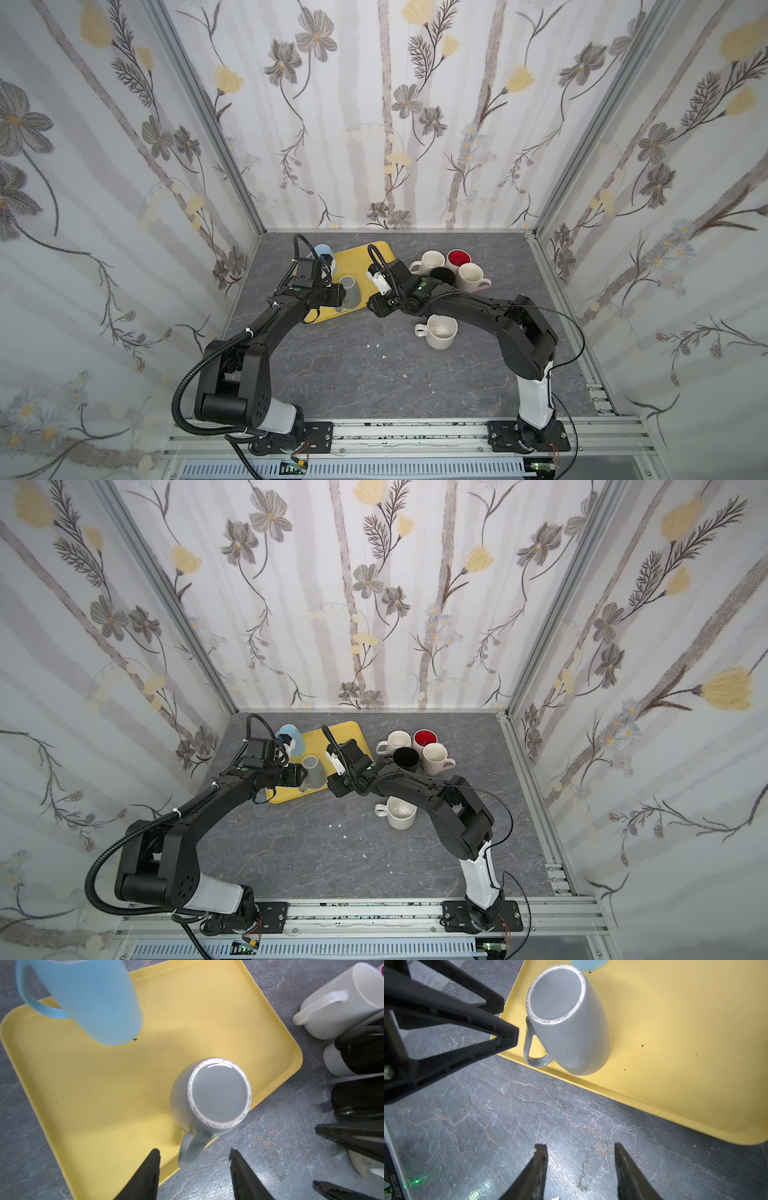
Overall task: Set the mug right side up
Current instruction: 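Lift the grey mug with left gripper while right gripper approaches it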
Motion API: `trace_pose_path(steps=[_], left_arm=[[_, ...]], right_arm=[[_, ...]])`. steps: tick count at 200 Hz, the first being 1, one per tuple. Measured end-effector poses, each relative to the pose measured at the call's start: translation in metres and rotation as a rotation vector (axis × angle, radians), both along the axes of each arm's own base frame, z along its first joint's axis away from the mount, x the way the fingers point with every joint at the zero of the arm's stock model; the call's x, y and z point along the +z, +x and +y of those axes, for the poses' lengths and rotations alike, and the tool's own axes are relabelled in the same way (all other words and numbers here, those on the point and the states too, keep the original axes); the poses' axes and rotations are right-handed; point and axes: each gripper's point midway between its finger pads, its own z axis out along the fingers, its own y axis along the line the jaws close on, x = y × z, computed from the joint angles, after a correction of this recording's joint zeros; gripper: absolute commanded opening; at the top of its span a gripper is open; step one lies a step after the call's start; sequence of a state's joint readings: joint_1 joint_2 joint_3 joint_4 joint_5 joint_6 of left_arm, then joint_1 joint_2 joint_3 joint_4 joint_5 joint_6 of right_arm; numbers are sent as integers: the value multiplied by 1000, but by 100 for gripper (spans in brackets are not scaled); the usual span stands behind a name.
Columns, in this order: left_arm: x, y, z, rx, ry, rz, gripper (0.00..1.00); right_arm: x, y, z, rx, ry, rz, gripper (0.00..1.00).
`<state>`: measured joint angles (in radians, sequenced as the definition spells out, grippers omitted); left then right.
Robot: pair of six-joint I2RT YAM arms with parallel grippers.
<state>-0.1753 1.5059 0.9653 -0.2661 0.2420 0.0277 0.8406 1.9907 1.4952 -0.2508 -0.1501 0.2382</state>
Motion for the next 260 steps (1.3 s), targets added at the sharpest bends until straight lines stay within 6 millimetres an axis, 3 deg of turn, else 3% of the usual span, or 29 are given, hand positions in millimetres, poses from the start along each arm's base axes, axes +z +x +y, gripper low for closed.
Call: trace_pose_path(steps=[24,63,112,154,192,222,260], left_arm=[[-14,10,-11,-53,50,61,44],[-37,15,-6,-46,142,138,33],[-44,22,-7,-45,185,151,29],[-49,28,-9,-45,195,158,17],[-48,30,-11,-42,217,150,0],[-40,28,-15,-49,226,131,0],[-10,26,-19,-33,183,27,0]], right_arm=[[-3,0,-2,-4,-6,2,51],[-14,0,-11,-23,-31,13,51],[-14,5,-17,-36,-32,16,51],[-15,19,-31,-77,-40,10,51],[-19,19,-35,-77,-49,15,51],[-11,21,-39,-86,-40,4,51],[0,22,-46,-105,-33,-23,51]])
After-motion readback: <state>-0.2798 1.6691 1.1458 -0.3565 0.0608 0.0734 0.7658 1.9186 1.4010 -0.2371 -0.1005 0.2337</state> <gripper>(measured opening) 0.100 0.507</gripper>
